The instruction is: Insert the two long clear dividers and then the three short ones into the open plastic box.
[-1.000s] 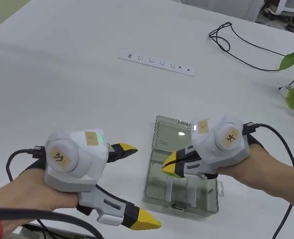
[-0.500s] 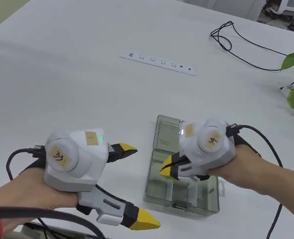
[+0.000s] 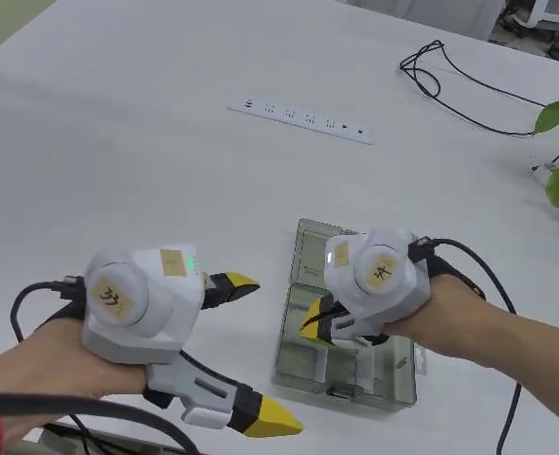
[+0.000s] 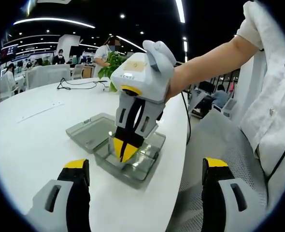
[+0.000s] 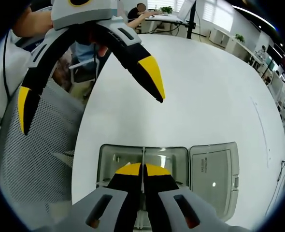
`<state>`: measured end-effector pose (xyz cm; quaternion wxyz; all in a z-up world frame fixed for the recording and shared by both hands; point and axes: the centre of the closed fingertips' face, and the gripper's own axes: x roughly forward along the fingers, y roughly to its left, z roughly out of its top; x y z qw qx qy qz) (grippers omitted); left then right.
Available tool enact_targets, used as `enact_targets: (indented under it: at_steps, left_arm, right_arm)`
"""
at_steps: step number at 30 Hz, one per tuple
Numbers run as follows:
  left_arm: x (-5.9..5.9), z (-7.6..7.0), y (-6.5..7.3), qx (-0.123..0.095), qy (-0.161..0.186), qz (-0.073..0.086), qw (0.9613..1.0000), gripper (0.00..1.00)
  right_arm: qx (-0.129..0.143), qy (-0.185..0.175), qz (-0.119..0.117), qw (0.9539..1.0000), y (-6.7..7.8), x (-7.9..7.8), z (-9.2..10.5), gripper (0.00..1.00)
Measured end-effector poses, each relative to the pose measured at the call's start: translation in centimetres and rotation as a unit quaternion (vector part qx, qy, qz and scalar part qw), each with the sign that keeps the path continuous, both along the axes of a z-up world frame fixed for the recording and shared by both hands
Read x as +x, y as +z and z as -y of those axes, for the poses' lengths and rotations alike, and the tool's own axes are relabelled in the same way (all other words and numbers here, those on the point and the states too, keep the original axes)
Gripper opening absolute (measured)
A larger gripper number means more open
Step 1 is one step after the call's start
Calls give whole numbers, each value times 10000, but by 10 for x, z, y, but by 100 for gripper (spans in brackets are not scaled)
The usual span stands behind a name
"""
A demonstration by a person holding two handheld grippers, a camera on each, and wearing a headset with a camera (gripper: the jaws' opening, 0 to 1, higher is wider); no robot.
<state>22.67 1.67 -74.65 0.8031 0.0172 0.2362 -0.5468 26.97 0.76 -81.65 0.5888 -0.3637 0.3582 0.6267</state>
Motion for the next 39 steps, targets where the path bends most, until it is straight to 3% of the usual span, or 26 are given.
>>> enact_targets:
  at_steps: [9, 15, 23, 28, 31, 39]
  left_arm:
    - [0, 0, 2, 24, -15, 16, 10000, 99]
    - [0, -1, 4, 51, 10, 36, 10000, 99]
    - [-3, -3, 4, 65, 42, 24, 10000, 99]
    - [-5, -3, 6, 63, 69, 26, 10000, 99]
    - [-5, -4, 6, 72, 89, 36, 9999, 99]
    - [-6, -6, 8, 97, 115, 48, 9999, 99]
  right_arm:
    - [76, -218, -70, 9997, 0, 0, -1, 4]
    - [237, -355, -36, 9991, 11, 2, -2, 10]
    - [697, -685, -37, 9952, 38, 7, -1, 14]
    - [1045, -943, -29, 9900, 61, 11, 4, 18]
    - [1201, -1112, -22, 9865, 73, 14, 14, 20]
    - [1298, -1375, 166, 9818, 95, 18, 47, 26]
